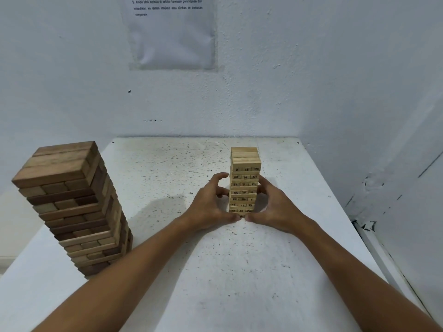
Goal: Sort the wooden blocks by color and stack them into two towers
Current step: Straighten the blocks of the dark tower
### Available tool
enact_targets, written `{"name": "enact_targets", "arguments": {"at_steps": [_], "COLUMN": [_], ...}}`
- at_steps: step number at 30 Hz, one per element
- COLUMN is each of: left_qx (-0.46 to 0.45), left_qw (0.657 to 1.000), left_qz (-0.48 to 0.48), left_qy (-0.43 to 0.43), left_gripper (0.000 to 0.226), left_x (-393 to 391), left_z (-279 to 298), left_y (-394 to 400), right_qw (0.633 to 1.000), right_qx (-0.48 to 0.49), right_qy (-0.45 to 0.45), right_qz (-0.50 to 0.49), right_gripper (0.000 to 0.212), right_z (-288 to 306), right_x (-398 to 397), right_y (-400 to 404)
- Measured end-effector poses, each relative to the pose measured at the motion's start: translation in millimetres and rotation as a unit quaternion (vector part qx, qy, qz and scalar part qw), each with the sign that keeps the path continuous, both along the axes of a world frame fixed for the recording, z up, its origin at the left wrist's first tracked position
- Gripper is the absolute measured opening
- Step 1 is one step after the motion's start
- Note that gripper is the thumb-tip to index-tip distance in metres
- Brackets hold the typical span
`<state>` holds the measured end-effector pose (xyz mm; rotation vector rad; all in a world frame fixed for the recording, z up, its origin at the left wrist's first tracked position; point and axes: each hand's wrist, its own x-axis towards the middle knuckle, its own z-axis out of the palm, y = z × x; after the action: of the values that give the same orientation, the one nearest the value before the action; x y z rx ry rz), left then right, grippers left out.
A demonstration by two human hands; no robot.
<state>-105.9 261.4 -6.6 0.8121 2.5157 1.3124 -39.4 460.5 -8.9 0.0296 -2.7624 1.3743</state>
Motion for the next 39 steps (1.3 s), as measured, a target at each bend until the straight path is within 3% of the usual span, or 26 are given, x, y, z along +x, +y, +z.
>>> {"name": "enact_targets", "arguments": {"at_steps": [5, 10, 16, 22, 27, 33, 39], "left_qx": [-0.007, -0.029, -0.059, -0.07, -0.094, -0.129, -0.126], "left_qw": [1.0, 0.999, 0.995, 0.995, 0.993, 0.985, 0.981], "left_qz": [-0.002, 0.026, 0.079, 0.067, -0.005, -0.032, 0.058], "left_qy": [0.006, 0.016, 0.028, 0.029, 0.077, 0.114, 0.133], "left_gripper": [0.101, 0.112, 0.109, 0.077, 0.057, 0.041, 0.029], "left_x": [3, 8, 38, 81, 120, 155, 160], "left_z": [0, 0, -3, -4, 4, 15, 23], "left_y": [-1, -5, -26, -57, -93, -157, -225], "right_qw": [1.0, 0.999, 0.995, 0.993, 0.996, 0.999, 0.998], "right_qx": [0.002, 0.018, 0.017, 0.023, 0.016, 0.022, 0.025], "right_qy": [-0.003, -0.005, -0.004, 0.023, 0.044, 0.048, 0.03], "right_qz": [-0.005, -0.027, -0.1, -0.116, -0.078, -0.01, 0.043], "right_gripper": [0.106, 0.11, 0.088, 0.062, 0.043, 0.043, 0.053], "right_z": [4, 9, 13, 16, 18, 20, 21], "right_x": [4, 16, 56, 104, 124, 117, 93], "right_y": [-2, -6, -9, -42, -87, -141, -185]}}
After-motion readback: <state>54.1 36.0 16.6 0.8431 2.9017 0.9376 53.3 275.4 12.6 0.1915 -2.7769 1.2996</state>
